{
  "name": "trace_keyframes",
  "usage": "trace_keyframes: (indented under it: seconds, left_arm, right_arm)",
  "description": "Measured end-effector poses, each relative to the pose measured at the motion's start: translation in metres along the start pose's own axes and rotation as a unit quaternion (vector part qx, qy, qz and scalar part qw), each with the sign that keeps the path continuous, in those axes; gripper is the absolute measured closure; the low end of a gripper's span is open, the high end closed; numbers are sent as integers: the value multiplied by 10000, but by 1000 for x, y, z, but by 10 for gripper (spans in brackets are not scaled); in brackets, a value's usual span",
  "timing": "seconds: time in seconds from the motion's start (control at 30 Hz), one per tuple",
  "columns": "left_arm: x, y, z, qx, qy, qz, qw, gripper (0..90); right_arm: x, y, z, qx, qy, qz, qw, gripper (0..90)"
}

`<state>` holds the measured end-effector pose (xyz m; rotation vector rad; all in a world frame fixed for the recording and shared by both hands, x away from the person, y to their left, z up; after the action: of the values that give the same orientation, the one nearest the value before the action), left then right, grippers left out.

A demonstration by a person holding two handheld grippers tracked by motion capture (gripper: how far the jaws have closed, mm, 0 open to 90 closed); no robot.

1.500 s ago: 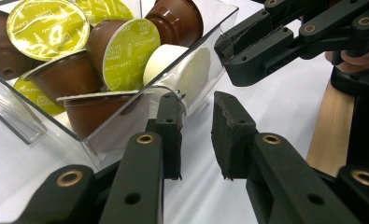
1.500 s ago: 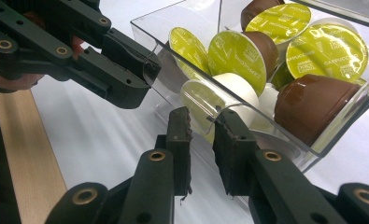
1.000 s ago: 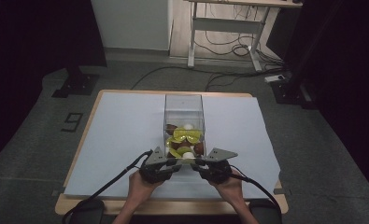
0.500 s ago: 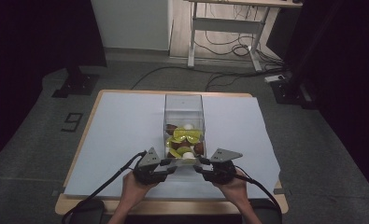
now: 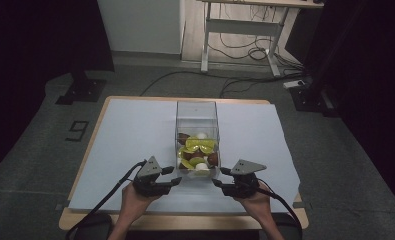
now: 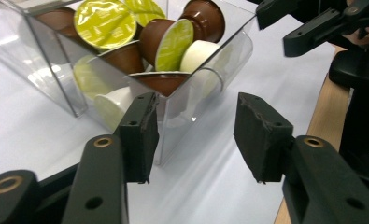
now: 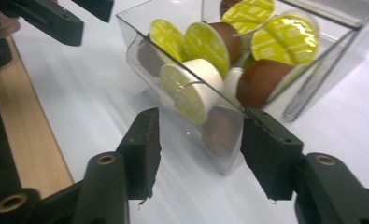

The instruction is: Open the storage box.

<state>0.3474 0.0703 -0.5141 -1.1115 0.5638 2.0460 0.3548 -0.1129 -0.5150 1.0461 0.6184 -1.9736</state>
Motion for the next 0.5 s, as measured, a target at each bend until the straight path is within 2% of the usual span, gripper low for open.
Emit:
trace_keyframes:
  seconds: [0.17,0.3,0.37,0.43,0.5]
  left_arm:
    - [4,-5,1,6,-105,-20,9999,412]
    - [6,-11,2,-50,-122,-24,9999,317]
    - [7,-14,2,-64,-129,22,9999,295]
    - [8,-19,2,-91,-129,138,9998,251]
    - [8,-21,2,-113,-139,155,9997,223]
  right_arm:
    - [1,6,8,53,53,-22,10000,429]
    - [3,17,16,201,58,-73,9998,391]
    - [3,19,18,235,73,-101,9996,380]
    - [4,28,21,339,40,-188,9992,347]
    - [5,31,22,379,32,-212,9990,336]
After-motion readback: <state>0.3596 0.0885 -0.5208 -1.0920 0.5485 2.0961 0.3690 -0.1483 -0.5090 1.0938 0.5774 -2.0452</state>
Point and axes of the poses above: each handheld gripper's, and its own axes: z roughly backward along the jaws, x roughly out of its underside, y roughly to its right, the point moved 10 cm from there along -z, roughly forward along the jaws, and after that the axes turned 5 degrees about -x, right-handed, at the moved point
